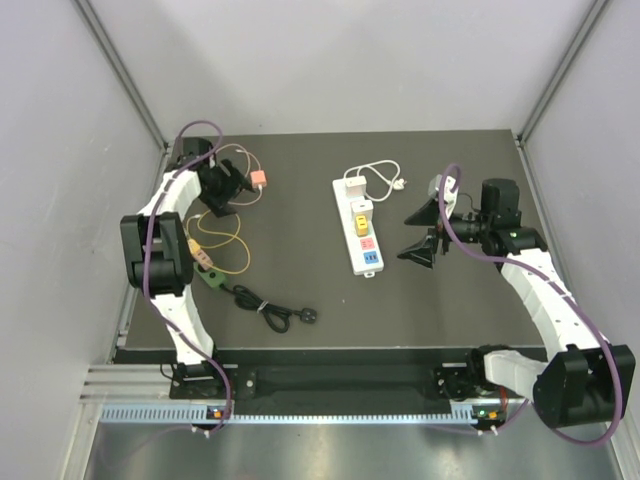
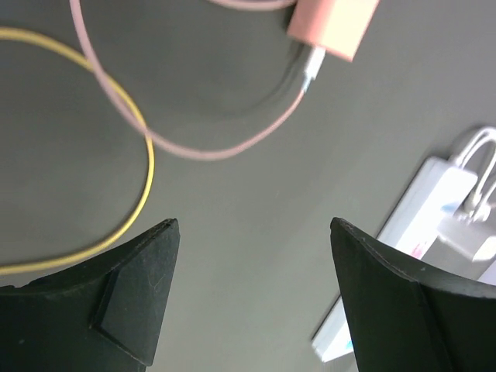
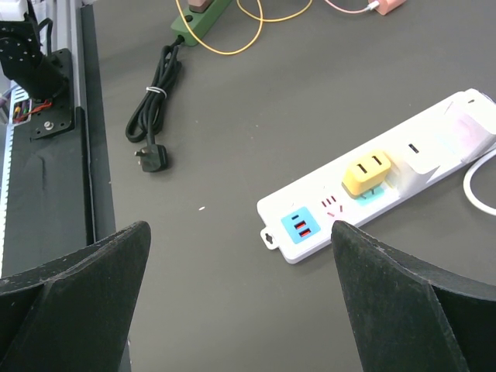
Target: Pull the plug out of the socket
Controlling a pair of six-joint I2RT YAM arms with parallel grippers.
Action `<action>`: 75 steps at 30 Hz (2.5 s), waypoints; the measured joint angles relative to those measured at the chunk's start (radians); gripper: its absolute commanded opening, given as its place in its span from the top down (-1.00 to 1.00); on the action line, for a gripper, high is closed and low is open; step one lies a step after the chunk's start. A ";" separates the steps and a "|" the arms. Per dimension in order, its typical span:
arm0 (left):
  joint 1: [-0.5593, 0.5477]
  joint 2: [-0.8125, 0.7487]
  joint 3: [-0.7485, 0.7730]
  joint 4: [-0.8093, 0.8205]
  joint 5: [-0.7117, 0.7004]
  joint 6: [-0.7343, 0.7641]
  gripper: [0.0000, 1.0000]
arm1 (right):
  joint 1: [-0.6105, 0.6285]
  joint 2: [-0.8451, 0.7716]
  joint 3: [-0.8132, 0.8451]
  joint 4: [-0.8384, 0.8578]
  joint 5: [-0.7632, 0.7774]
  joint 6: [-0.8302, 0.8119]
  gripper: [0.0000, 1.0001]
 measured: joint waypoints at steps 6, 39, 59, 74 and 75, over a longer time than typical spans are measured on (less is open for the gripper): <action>0.000 -0.105 -0.093 0.005 0.066 0.090 -0.62 | -0.001 0.000 0.000 0.000 -0.001 0.000 -0.99; -0.814 -0.025 -0.027 0.205 -0.386 -0.145 -0.22 | -0.085 -0.013 -0.052 0.172 0.136 0.171 -1.00; -0.846 0.243 0.301 -0.042 -0.613 -0.210 0.06 | -0.085 -0.025 -0.052 0.184 0.135 0.179 -0.99; -0.856 0.219 0.232 0.010 -0.632 -0.159 1.00 | -0.124 -0.025 -0.060 0.205 0.126 0.205 -1.00; -0.856 0.188 0.178 0.052 -0.626 -0.148 1.00 | -0.124 -0.025 -0.067 0.216 0.120 0.214 -1.00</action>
